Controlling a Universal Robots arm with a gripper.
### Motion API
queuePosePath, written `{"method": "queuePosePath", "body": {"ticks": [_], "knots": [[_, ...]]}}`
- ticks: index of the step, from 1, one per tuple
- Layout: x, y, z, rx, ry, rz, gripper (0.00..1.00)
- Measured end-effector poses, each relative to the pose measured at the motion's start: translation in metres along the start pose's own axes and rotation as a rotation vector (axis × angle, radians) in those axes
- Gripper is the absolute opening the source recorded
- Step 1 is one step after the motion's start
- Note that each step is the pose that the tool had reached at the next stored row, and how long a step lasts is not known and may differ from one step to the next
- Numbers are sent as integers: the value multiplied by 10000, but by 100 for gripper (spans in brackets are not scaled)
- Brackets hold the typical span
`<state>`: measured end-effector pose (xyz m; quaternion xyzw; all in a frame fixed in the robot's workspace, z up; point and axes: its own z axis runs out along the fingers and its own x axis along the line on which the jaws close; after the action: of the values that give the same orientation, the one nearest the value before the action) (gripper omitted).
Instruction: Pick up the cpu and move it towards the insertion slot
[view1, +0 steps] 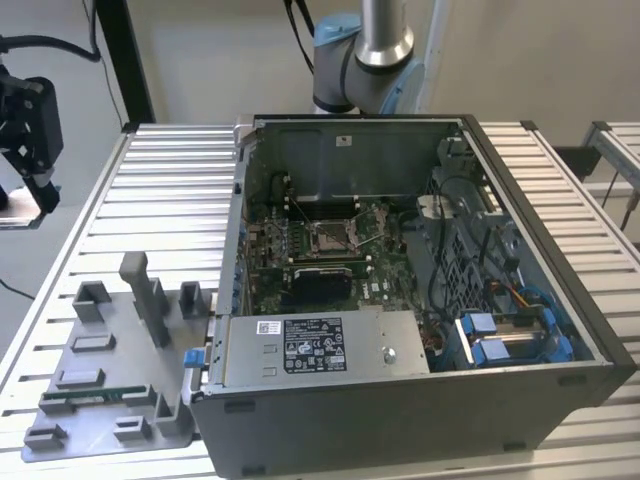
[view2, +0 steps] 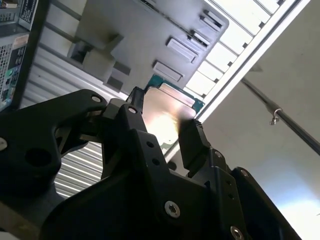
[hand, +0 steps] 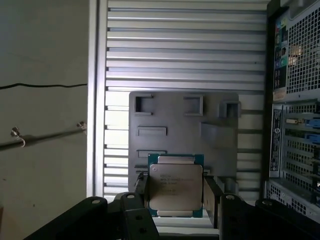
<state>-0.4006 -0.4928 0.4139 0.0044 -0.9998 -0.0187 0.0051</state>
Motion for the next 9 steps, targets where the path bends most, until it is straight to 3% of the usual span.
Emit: {"method": "queuePosePath", "body": {"ticks": [9], "knots": [[-257,-2,-5,0,58,2,0]]}}
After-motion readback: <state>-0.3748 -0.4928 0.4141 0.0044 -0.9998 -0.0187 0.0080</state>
